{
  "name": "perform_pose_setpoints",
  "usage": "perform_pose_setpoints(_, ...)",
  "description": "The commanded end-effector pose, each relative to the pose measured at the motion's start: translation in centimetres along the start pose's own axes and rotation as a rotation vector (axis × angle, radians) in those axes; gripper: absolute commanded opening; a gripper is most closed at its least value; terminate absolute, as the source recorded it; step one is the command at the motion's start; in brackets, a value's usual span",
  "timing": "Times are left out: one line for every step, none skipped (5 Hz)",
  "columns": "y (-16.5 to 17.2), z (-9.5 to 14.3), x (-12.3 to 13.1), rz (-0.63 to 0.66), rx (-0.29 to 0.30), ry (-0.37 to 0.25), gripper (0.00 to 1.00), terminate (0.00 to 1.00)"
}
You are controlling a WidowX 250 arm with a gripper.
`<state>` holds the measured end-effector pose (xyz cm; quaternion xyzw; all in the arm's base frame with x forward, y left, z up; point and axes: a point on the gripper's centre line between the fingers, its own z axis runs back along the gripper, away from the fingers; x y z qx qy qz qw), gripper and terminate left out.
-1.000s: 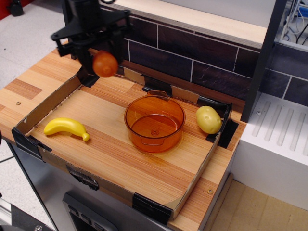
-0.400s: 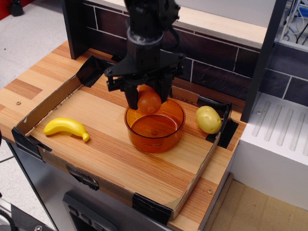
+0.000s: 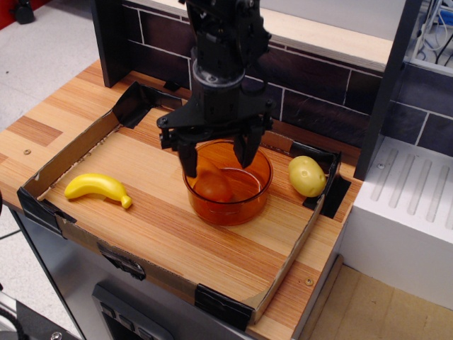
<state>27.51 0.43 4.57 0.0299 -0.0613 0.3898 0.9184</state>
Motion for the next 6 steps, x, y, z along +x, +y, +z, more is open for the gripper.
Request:
perform_pose_setpoints(-0.1, 2.0, 0.7, -0.004, -0.055, -0.022, 1.00, 0.00)
perform_pose_setpoints(0.1, 5.2, 1.8, 0.025, -0.105, -0.020, 1.00, 0.00)
perform_pose_setpoints(0.5, 8.7, 3.6, 0.056, -0.133, -0.004, 1.00, 0.00)
perform_pose_setpoints(1.0, 11.1, 5.4, 0.080, -0.148, -0.011, 1.00, 0.00)
perform_pose_setpoints(1.0, 11.1, 5.4, 0.080, -0.148, -0.011, 1.00, 0.00)
perform_pose_setpoints(1.0, 11.1, 5.4, 0.080, -0.148, -0.011, 1.00, 1.00)
